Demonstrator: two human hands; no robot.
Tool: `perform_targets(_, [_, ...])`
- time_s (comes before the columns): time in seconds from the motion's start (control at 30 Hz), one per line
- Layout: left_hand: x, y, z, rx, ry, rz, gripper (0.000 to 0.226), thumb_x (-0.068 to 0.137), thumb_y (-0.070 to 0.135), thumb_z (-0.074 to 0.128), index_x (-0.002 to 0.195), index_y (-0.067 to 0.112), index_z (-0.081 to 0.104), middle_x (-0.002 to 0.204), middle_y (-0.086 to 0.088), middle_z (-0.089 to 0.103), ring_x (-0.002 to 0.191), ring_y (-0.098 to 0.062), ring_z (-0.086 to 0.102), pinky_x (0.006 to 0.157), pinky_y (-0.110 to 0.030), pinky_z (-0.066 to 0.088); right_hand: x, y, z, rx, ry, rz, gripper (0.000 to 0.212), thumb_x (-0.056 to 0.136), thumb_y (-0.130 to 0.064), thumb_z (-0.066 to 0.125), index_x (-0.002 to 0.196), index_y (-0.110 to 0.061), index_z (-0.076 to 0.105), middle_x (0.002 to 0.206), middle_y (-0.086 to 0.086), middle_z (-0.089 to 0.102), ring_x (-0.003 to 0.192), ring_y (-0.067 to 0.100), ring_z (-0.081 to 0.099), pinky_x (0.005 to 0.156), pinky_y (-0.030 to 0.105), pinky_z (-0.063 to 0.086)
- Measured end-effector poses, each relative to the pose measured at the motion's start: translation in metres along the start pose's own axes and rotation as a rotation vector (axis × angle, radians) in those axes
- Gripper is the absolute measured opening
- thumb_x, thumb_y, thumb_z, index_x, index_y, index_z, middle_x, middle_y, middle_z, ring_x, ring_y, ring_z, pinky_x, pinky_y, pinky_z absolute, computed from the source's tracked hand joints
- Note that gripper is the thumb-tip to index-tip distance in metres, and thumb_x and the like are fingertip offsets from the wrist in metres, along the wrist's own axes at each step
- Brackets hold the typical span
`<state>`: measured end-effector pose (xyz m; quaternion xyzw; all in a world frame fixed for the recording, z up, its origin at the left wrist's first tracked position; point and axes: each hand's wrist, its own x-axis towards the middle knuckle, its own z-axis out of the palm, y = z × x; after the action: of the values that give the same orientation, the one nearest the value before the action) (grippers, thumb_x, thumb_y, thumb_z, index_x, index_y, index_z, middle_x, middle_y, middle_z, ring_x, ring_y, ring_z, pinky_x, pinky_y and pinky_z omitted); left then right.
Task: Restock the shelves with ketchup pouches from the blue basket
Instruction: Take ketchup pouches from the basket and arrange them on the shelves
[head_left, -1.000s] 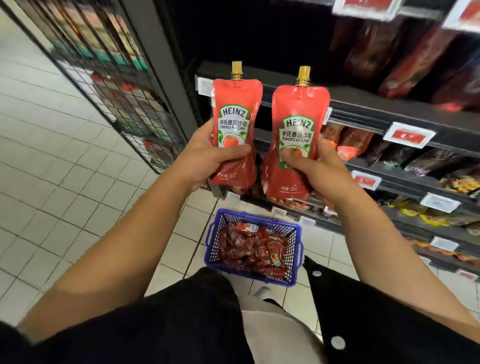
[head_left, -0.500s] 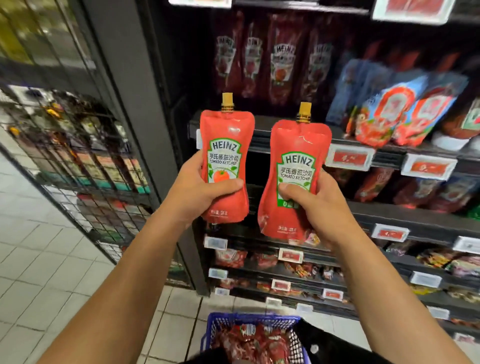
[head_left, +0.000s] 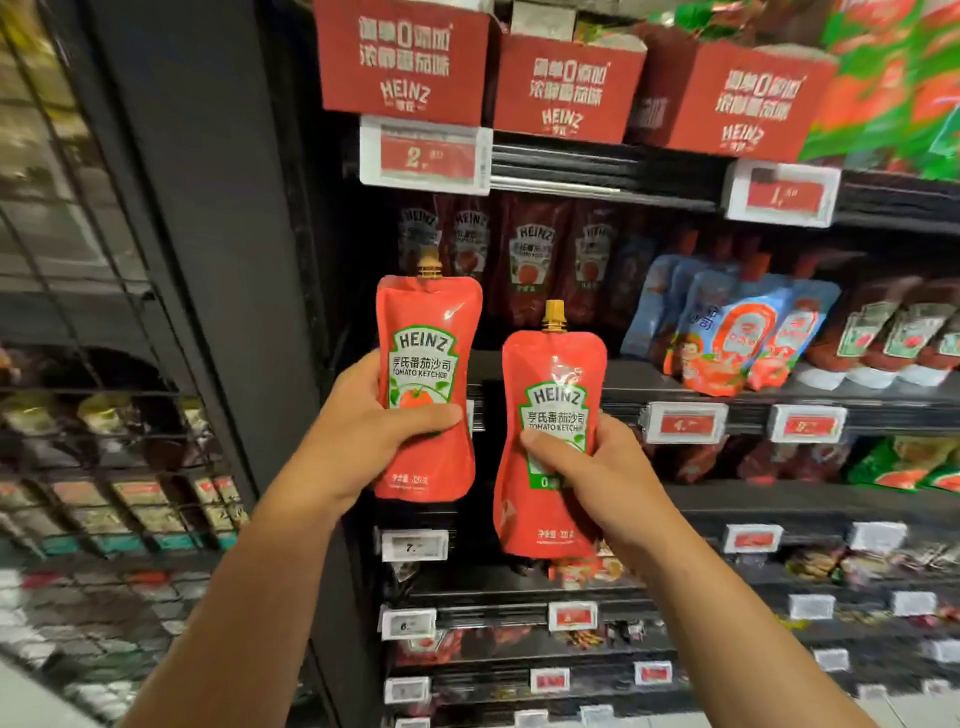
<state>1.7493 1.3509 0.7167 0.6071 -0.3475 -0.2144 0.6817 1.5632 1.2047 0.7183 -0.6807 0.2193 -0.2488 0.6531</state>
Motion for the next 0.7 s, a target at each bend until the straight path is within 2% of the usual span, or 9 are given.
perform_targets(0.1, [0.024,0.018,0.0,0.052,0.065,-0.026,0.052,0.05,0.033,0.092,0.098,0.037,0.072,0.098,0.001,0.078,0.089,-0.018,0.076,0.07,-0.031,0.06,0.009,-0.006,-0.003,-0.01,-0.039,0.0,0.021,0.078,-0.038,0.081,0.098,-0.035,0.074,0.1,0.002,0.079,0.091,0.022,0.076,0.076,0.033,0.06])
perform_targets(0.2, [0.051,0.035,0.002,0.083,0.124,-0.088,0.046,0.049,0.032,0.091,0.092,0.03,0.074,0.09,-0.001,0.079,0.079,-0.02,0.077,0.064,-0.033,0.061,0.016,-0.01,-0.016,-0.008,-0.062,0.0,0.029,0.074,-0.043,0.082,0.1,-0.033,0.074,0.101,0.002,0.079,0.091,0.022,0.076,0.073,0.031,0.059])
perform_targets(0.27, [0.07,0.043,0.005,0.12,0.17,-0.119,0.043,0.049,0.032,0.09,0.088,0.023,0.076,0.084,-0.003,0.079,0.074,-0.021,0.077,0.062,-0.033,0.06,0.021,-0.012,-0.025,-0.006,-0.064,0.007,0.027,0.076,-0.039,0.083,0.1,-0.032,0.074,0.1,0.003,0.079,0.091,0.023,0.076,0.071,0.032,0.059])
perform_targets(0.33, [0.087,0.046,0.008,0.17,0.246,-0.118,0.049,0.046,0.036,0.09,0.091,0.023,0.076,0.082,0.002,0.078,0.074,-0.018,0.077,0.066,-0.035,0.062,0.027,-0.013,-0.033,0.006,-0.069,0.014,0.021,0.082,-0.033,0.083,0.1,-0.028,0.075,0.1,0.004,0.079,0.09,0.024,0.076,0.07,0.032,0.06])
perform_targets(0.43, [0.104,0.043,0.01,0.206,0.382,-0.083,0.06,0.04,0.041,0.087,0.097,0.031,0.073,0.085,0.009,0.077,0.075,-0.013,0.075,0.064,-0.033,0.062,0.035,-0.014,-0.038,0.032,-0.086,0.014,0.013,0.084,-0.028,0.08,0.097,-0.028,0.075,0.099,0.007,0.079,0.089,0.026,0.076,0.07,0.034,0.061])
perform_targets(0.5, [0.111,0.038,0.01,0.245,0.437,-0.027,0.063,0.041,0.042,0.084,0.102,0.034,0.07,0.091,0.011,0.075,0.08,-0.01,0.074,0.069,-0.032,0.062,0.04,-0.015,-0.039,0.049,-0.094,0.005,0.011,0.084,-0.027,0.079,0.094,-0.03,0.075,0.098,0.007,0.079,0.088,0.026,0.077,0.069,0.035,0.061])
perform_targets(0.6, [0.115,0.029,0.011,0.385,0.456,0.085,0.059,0.047,0.044,0.08,0.104,0.036,0.065,0.09,0.021,0.07,0.083,0.005,0.066,0.072,-0.017,0.054,0.048,-0.016,-0.04,0.072,-0.09,0.003,0.018,0.083,-0.028,0.08,0.099,-0.024,0.074,0.099,0.009,0.078,0.089,0.028,0.076,0.074,0.042,0.061])
perform_targets(0.67, [0.118,0.022,0.014,0.441,0.471,0.154,0.057,0.052,0.042,0.079,0.106,0.036,0.062,0.088,0.025,0.066,0.082,0.01,0.062,0.071,-0.011,0.049,0.053,-0.019,-0.041,0.06,-0.082,-0.022,0.025,0.083,-0.028,0.08,0.105,-0.02,0.072,0.098,0.007,0.079,0.088,0.026,0.076,0.071,0.037,0.06])
perform_targets(0.7, [0.12,0.018,0.015,0.441,0.485,0.18,0.058,0.054,0.039,0.078,0.11,0.034,0.062,0.09,0.023,0.066,0.084,0.004,0.065,0.074,-0.014,0.051,0.056,-0.022,-0.042,0.052,-0.08,-0.038,0.027,0.084,-0.028,0.08,0.107,-0.018,0.071,0.098,0.005,0.079,0.088,0.024,0.077,0.069,0.033,0.059])
